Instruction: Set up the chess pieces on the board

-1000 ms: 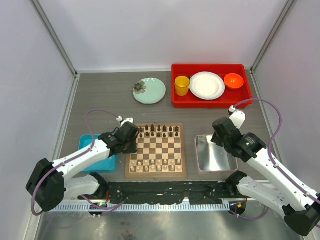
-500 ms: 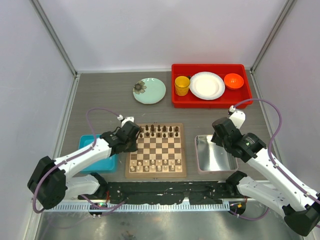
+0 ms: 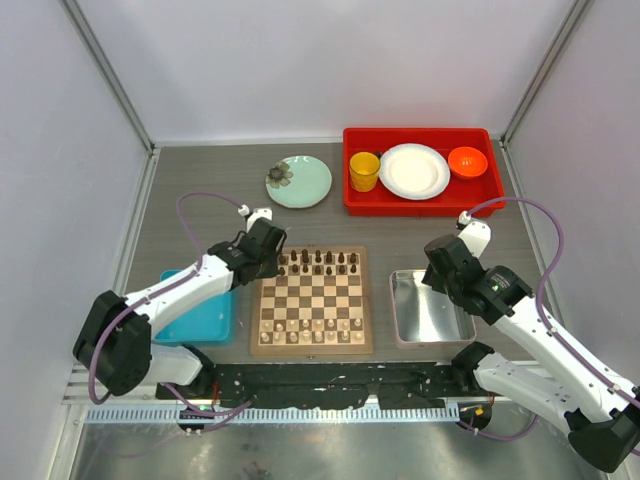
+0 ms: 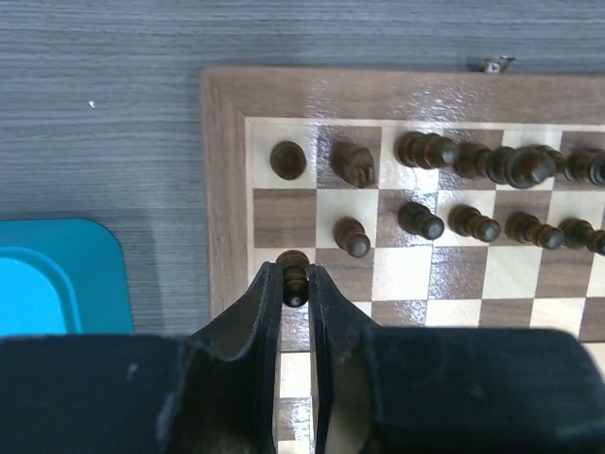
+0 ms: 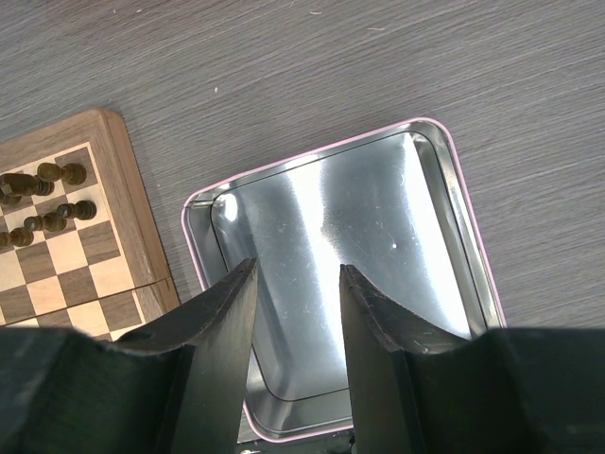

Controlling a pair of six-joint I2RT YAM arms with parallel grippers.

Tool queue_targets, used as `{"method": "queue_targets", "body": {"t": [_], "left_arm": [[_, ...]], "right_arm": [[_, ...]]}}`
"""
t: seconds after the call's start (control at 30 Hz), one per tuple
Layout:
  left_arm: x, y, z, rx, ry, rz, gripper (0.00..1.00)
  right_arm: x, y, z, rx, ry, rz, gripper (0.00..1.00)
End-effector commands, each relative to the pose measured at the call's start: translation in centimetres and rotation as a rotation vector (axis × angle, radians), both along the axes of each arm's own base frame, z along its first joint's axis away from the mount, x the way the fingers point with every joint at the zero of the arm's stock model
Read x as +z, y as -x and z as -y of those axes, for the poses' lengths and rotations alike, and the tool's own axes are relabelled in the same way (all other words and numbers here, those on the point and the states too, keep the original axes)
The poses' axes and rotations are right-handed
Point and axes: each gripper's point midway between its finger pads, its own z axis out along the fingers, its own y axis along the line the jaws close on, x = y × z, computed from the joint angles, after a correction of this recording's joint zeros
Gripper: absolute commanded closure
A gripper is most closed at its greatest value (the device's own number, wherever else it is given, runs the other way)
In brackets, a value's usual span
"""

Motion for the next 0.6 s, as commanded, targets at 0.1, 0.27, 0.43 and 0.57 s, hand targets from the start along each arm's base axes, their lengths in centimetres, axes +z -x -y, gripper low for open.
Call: {"method": "queue_targets", "body": {"t": [0.1,0.27,0.43,0.57], "left_arm": [[1.0,-2.2,-0.2,0.016,0.003,0.063,0.88],[0.6,-2.5,0.1,0.015,0.02,0.065,0.88],[0.2,-3.0,0.1,0.02,0.022,0.061,0.88],[-0.3,-3.2,0.1,0.024,0.018,0.054,0.88]], "right_arm": [[1.1,-0.8,-0.1,-0.011,-0.008,0.045,0.54],[1.2,-0.8,-0.1,-0.01,-0.012,0.048,0.54],[1.1,-0.8,0.0,-0.011,-0.009,0.046,0.54],[1.0,-0.8,0.0,-0.012,-0.007,0.042,0.55]]}}
